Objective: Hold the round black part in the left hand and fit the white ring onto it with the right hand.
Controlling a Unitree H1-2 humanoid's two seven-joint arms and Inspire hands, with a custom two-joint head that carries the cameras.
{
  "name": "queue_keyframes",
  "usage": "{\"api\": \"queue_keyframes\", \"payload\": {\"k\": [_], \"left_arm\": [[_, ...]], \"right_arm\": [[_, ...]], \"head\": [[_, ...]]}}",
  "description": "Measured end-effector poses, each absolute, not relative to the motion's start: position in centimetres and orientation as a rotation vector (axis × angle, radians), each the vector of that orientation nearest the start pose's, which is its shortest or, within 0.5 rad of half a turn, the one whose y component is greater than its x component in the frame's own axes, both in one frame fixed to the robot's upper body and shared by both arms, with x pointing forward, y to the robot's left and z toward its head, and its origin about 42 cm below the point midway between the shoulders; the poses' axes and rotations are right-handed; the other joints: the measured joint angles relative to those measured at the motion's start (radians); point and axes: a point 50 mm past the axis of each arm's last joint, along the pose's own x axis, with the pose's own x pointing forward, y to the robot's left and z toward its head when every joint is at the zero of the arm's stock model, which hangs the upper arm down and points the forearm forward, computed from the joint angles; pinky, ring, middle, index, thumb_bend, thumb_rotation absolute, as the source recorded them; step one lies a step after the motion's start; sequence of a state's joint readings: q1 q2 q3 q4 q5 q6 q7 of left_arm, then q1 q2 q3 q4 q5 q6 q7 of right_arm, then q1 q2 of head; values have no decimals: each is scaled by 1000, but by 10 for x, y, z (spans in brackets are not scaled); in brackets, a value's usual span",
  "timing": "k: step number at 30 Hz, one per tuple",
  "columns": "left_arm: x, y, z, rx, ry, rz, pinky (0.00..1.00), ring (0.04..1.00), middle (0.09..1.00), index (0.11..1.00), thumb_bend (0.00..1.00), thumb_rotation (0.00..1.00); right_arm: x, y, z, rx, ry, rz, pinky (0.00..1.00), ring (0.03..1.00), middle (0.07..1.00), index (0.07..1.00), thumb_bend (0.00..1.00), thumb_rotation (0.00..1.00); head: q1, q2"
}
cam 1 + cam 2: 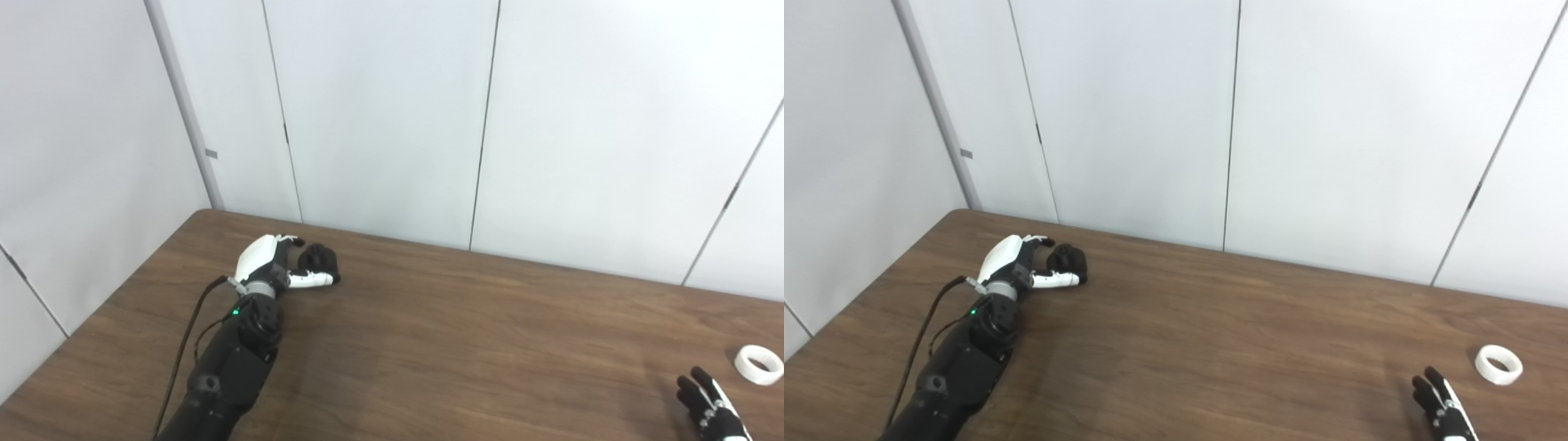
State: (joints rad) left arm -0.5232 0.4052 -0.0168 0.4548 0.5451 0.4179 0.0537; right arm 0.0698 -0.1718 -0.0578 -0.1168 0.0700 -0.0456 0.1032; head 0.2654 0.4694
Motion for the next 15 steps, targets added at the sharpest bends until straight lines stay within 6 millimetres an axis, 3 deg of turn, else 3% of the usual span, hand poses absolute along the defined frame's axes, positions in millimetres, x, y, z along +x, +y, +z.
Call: {"api": "queue_keyframes", "payload": {"k": [15], "left_arm": [[454,355,174,974,343,262,1000,1000,982,854,987,434]], "right_arm": [[260,-277,119,-111,-93,47,1000,939,920,938,565,1000]], "head": [[-5,2]]}}
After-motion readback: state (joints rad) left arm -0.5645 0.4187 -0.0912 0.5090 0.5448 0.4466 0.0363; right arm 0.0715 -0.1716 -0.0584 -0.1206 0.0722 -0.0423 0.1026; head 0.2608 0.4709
